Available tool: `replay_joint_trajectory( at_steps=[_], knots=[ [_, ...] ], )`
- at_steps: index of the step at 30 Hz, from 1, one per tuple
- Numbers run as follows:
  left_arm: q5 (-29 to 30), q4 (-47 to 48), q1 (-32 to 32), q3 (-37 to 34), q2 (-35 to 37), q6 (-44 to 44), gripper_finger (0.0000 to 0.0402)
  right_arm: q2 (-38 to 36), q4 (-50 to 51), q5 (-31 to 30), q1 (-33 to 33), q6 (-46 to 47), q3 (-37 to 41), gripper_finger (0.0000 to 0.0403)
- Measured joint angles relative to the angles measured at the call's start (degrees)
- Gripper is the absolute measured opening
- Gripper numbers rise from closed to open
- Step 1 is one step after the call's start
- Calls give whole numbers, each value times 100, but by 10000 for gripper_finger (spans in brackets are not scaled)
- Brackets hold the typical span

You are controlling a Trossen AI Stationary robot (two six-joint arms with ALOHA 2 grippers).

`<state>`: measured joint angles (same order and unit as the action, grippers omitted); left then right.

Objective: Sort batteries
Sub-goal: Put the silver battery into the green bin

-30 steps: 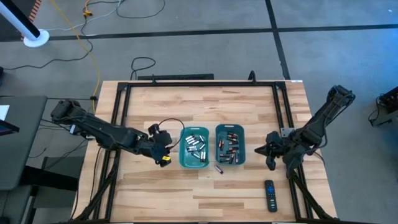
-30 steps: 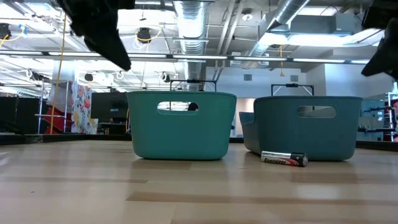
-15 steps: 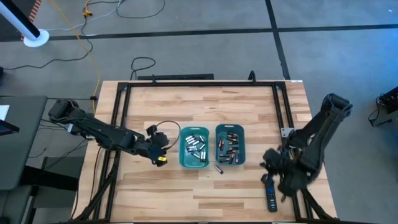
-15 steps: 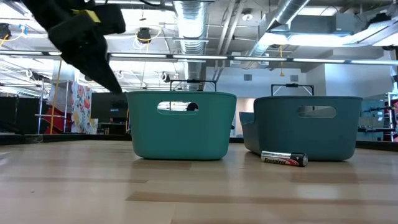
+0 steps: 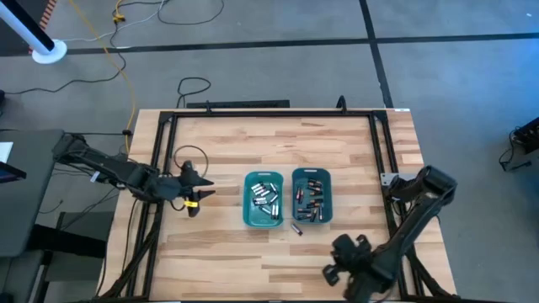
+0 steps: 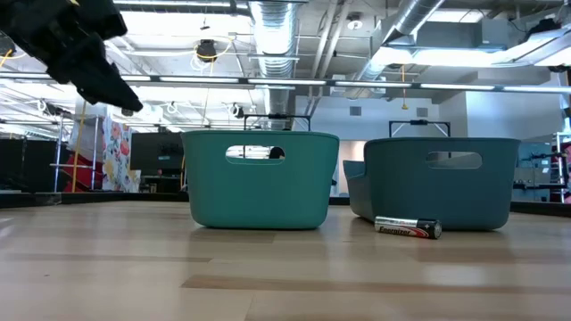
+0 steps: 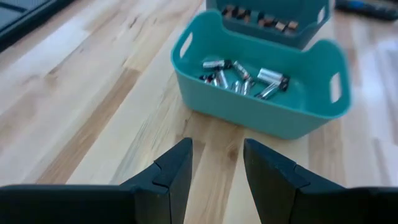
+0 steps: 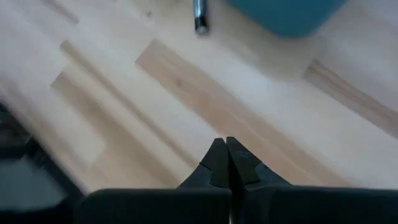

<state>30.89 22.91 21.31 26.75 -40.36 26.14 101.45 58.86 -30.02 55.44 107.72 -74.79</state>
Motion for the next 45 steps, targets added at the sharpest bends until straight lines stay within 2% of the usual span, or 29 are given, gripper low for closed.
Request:
replay_joint_trajectory(
  at_steps=[5, 8, 11, 17, 26, 30, 37, 45],
  knots=[
    [-49, 50, 2, -69, 611, -128, 137, 740, -4, 1, -496, -16, -401, 22],
    [-352, 47, 5, -71, 797, -177, 137, 1072, -164, -20, -768, -15, -482, 44],
    [-603, 54, 5, -71, 830, -263, 137, 1281, -594, -161, -1018, -117, -487, 68],
    [-990, 71, 5, -73, 759, -277, 137, 1620, -1540, -689, -1360, -1079, -489, 126],
    [-1266, 71, 5, -73, 763, -161, 137, 2154, -1676, -1157, -1569, -1383, -494, 211],
    [-1314, 68, 5, -73, 763, -94, 137, 2316, -1795, -1336, -1662, -1678, -511, 218],
    [-1322, 67, 5, -73, 763, 5, 137, 2336, -1967, -1580, -1724, -2133, -489, 205],
    [-1325, 69, 5, -73, 763, 5, 137, 2353, -3126, -1511, -1705, -3095, -476, 199]
  ],
)
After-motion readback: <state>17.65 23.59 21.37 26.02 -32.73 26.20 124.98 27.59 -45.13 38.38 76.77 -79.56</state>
